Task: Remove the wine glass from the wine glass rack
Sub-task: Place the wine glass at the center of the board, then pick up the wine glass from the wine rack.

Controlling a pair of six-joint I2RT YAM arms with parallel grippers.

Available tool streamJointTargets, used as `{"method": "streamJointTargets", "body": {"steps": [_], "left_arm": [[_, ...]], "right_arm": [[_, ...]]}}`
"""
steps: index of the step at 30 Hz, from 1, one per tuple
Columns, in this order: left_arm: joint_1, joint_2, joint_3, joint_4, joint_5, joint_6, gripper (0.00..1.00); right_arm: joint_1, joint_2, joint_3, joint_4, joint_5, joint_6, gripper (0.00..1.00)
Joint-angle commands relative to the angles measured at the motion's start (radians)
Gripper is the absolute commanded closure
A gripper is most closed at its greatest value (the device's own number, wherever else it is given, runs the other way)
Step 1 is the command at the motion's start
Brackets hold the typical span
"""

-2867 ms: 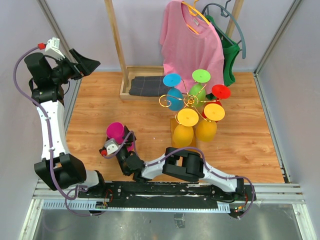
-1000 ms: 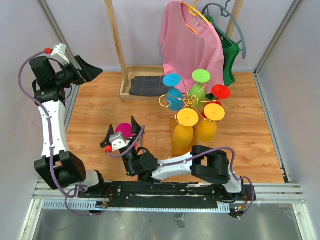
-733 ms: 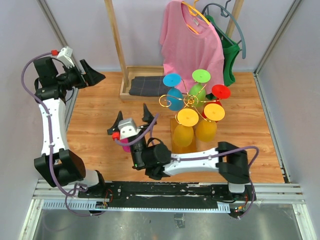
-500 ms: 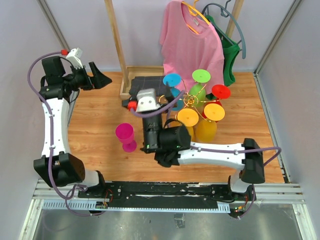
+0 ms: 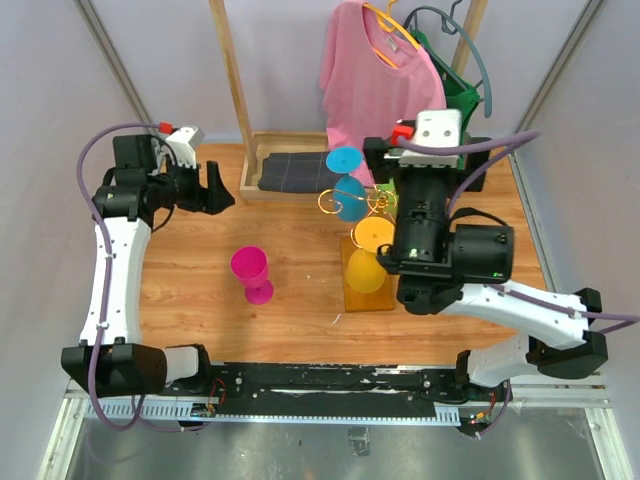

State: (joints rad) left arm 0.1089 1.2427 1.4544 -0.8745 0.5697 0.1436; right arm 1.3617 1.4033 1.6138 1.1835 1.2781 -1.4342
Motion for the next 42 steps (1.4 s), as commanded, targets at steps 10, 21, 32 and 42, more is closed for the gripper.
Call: {"method": "streamJointTargets", "body": {"steps": [10,21,32,42], "left_arm": [[-0.165,0.137,0.265,-0.052,-0.010,-0.116,0.16],[-0.322,0.213,0.378,0.085,-0.061,-0.236,0.13],[-0.328,0.196,0.410,0.162,-0.027,-0.271,0.09],[-0.332,0.143,0.303,0.386,0.002,-0.345,0.01]], "right_arm": [[-0.208,-0.273,0.100,-1.191,0.125,0.895,0.01],[-0.181,-0.275,0.136,-1.265,0.106,0.935,0.01],[-0.198,-0.074,0.410,-1.383,-0.657,1.298,0.01],[-0.597,0.310,0.912,-1.623,-1.101,1.302,0.02]]}}
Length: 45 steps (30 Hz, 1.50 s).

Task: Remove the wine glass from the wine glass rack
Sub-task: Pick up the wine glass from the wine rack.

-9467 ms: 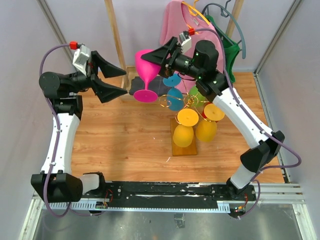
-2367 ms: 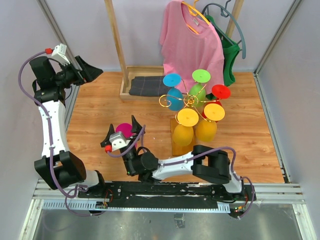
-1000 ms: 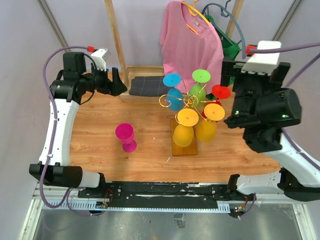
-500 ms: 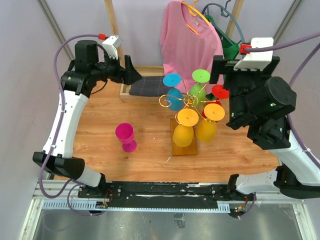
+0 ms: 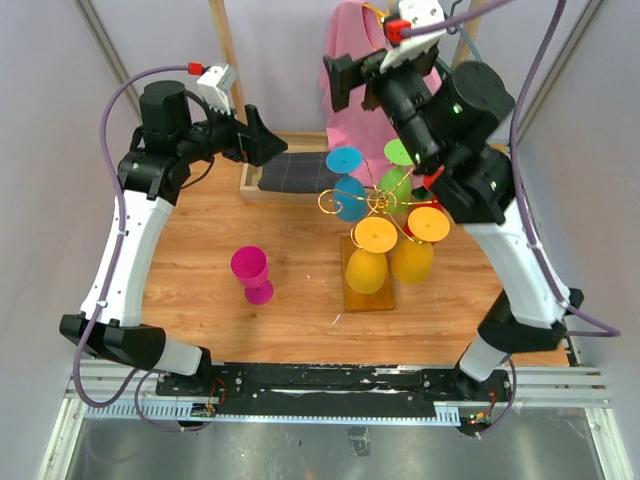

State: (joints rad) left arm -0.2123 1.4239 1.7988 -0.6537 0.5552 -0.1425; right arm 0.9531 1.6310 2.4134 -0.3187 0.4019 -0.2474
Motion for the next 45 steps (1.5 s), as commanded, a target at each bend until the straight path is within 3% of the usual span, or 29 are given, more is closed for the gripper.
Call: {"method": "streamJointTargets", "body": {"steps": [1,4,9,14,23,34,45], "left_arm": [[-0.015,-0.032,-0.039,0.186,0.003,-0.063,0.01],[-0.033,0.006,0.008,0.204,-0.034,-0.067,0.01],[-0.069,0.049,0.050,0.231,-0.067,-0.078,0.01],[-0.103,0.074,0.033,0.248,-0.085,-0.088,0.01],[-0.110,0.108,-0.034,0.288,-0.055,-0.200,0.01],[-0.111,0.147,-0.146,0.410,0.122,-0.512,0.01],[-0.111,0.098,-0.269,0.500,0.176,-0.828,0.17]], "right_arm": [[-0.261,0.103,0.138,-0.164,-0.250,0.186,0.02],[-0.451,0.090,0.078,-0.230,-0.334,0.334,0.02],[-0.627,-0.034,-0.149,-0.267,-0.265,0.319,0.02],[-0.718,-0.186,-0.341,-0.283,-0.178,0.259,0.02],[-0.743,-0.429,-0.504,-0.356,0.010,0.174,0.02],[-0.744,-0.624,-0.719,-0.420,0.036,0.273,0.02],[-0.743,-0.714,-0.811,-0.490,0.029,0.345,0.01]]}}
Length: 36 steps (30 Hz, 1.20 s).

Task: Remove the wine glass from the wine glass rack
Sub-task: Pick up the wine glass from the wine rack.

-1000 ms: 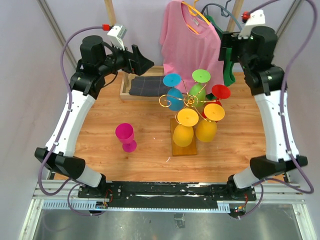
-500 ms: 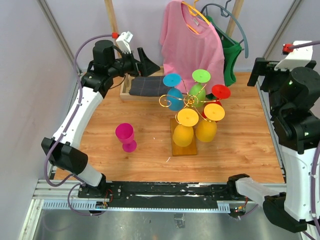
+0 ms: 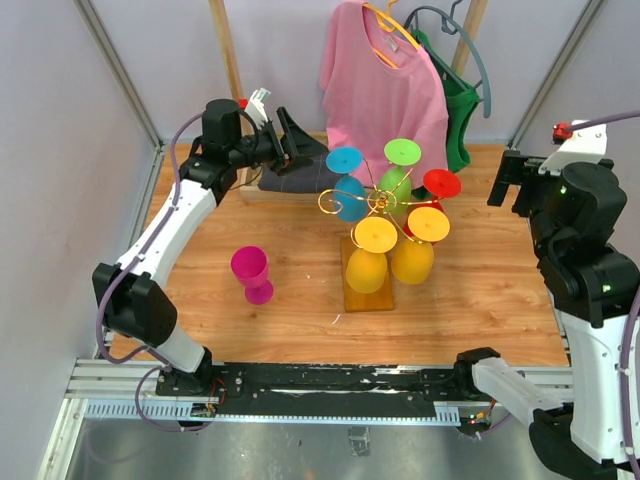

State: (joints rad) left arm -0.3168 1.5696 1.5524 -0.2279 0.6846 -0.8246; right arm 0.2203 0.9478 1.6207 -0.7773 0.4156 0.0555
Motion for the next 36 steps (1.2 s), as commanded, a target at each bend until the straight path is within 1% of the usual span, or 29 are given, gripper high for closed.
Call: {"method": "streamJointTargets", "body": {"steps": [1,5,9,18,27,36], "left_arm": [[-0.006,-0.049,-0.031,0.083,0.053,-0.166,0.18],[-0.006,-0.042,-0.064,0.153,0.092,-0.258,0.25],[-0.006,-0.036,-0.074,0.196,0.121,-0.316,0.33],[-0.010,-0.036,-0.147,0.273,0.150,-0.370,0.34],[-0.023,-0.005,-0.142,0.311,0.163,-0.384,0.34],[-0.034,0.014,-0.147,0.320,0.167,-0.383,0.38]], "right_arm": [[-0.012,-0.034,-0.022,-0.041,0.015,0.044,0.02],[-0.012,-0.049,-0.030,-0.063,0.014,0.053,0.02],[-0.012,-0.059,-0.028,-0.083,0.023,0.051,0.02],[-0.011,-0.062,-0.027,-0.088,0.020,0.051,0.02],[-0.011,-0.068,-0.035,-0.088,0.022,0.050,0.02],[-0.011,-0.081,-0.038,-0.088,0.023,0.044,0.02]]}}
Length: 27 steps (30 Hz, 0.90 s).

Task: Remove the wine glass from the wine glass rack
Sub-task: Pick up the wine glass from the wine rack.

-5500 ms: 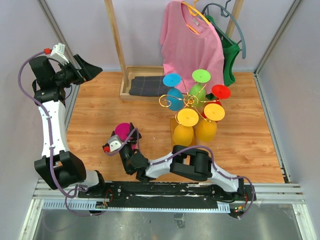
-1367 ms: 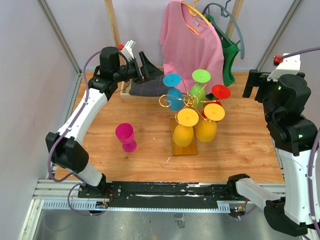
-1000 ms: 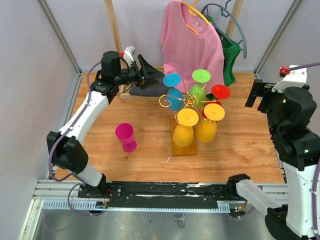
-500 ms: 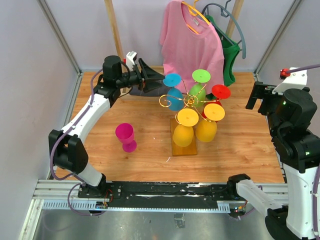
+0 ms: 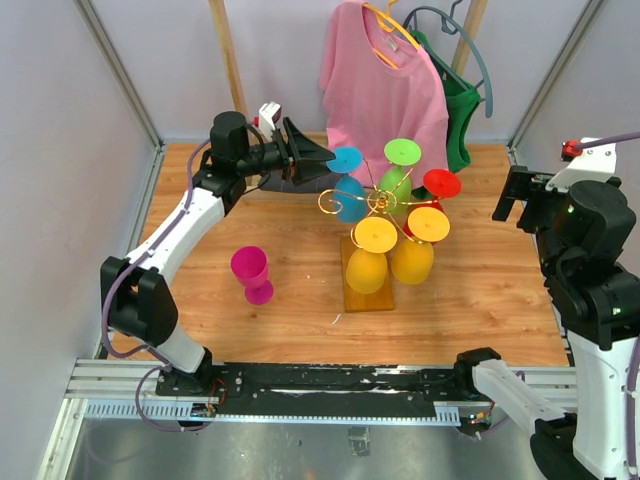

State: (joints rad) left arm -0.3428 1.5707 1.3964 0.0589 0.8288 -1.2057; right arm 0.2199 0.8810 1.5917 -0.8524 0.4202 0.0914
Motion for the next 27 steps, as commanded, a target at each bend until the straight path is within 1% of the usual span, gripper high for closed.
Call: {"method": "streamJointTargets", "body": {"steps": [1,8,14,21,24,27], "left_arm": [[-0.008,0.014,0.009,0.034,0.024,0.000,0.38],[-0.009,0.021,-0.001,0.039,0.026,-0.001,0.41],[-0.010,0.033,-0.005,0.063,0.035,-0.015,0.51],[-0.016,0.040,-0.025,0.086,0.045,-0.031,0.52],[-0.018,0.040,-0.036,0.097,0.049,-0.037,0.57],[-0.019,0.040,-0.042,0.103,0.052,-0.037,0.66]], "right_arm": [[-0.011,-0.015,-0.010,-0.013,0.019,0.008,0.02],[-0.011,-0.017,-0.015,-0.013,0.018,0.011,0.02],[-0.011,-0.022,-0.020,-0.013,0.019,0.012,0.02],[-0.011,-0.023,-0.019,-0.013,0.019,0.008,0.02],[-0.011,-0.025,-0.019,-0.013,0.019,0.008,0.02],[-0.010,-0.029,-0.022,-0.013,0.018,0.010,0.02]]}}
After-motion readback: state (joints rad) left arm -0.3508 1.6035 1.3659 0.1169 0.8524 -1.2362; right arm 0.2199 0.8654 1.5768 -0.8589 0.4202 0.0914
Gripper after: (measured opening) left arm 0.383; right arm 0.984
